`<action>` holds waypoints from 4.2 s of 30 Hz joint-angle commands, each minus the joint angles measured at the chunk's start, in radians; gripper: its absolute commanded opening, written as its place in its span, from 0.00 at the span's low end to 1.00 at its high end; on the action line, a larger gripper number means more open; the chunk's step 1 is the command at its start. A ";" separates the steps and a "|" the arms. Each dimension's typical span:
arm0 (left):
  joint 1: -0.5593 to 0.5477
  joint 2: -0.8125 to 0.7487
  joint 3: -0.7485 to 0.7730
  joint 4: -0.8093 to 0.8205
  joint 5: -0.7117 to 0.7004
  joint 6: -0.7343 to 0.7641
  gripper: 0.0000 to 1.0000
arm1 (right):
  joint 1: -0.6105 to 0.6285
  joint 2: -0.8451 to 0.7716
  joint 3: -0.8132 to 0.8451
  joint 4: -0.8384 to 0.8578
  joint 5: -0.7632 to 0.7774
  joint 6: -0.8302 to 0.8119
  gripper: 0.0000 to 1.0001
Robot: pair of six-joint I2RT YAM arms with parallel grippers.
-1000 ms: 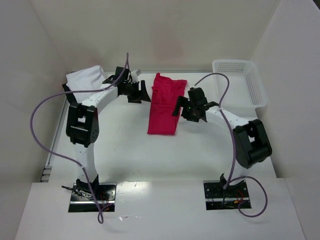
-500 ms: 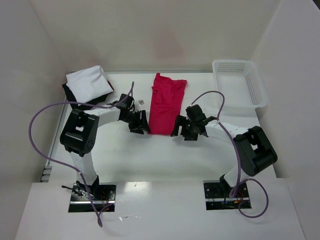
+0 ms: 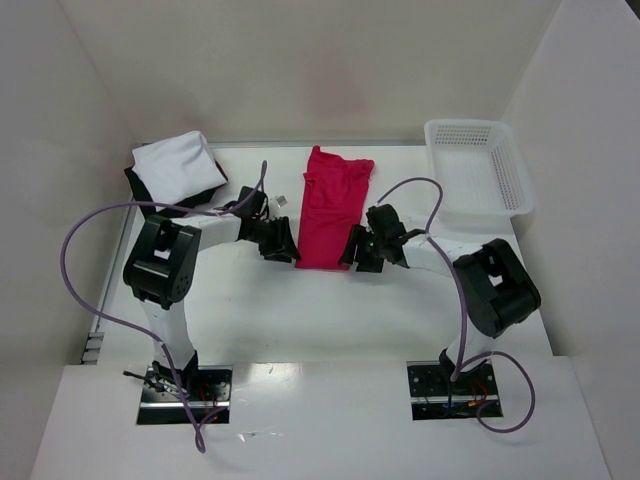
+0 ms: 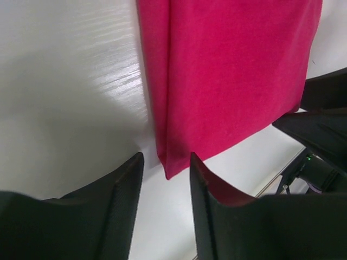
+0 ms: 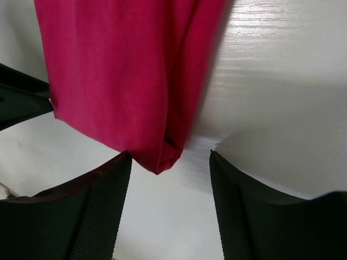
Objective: Fold and stack the t-shirts
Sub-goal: Grab one side of the 2/3 rectangular tshirt with both arms, then fold the long partially folded tshirt into a neat square
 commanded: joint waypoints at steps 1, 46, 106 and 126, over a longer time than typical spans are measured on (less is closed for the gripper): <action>0.003 0.027 0.025 0.021 0.010 0.007 0.46 | 0.011 0.033 0.021 0.032 0.017 -0.001 0.64; -0.225 -0.582 -0.219 -0.348 -0.052 -0.067 0.01 | 0.160 -0.623 -0.150 -0.390 0.011 0.116 0.00; -0.302 -0.148 -0.144 0.038 0.197 -0.245 0.00 | 0.160 -0.591 -0.164 -0.310 0.084 0.137 0.00; -0.089 0.025 0.499 -0.417 0.080 0.124 0.00 | -0.052 -0.251 0.181 -0.123 0.192 0.002 0.00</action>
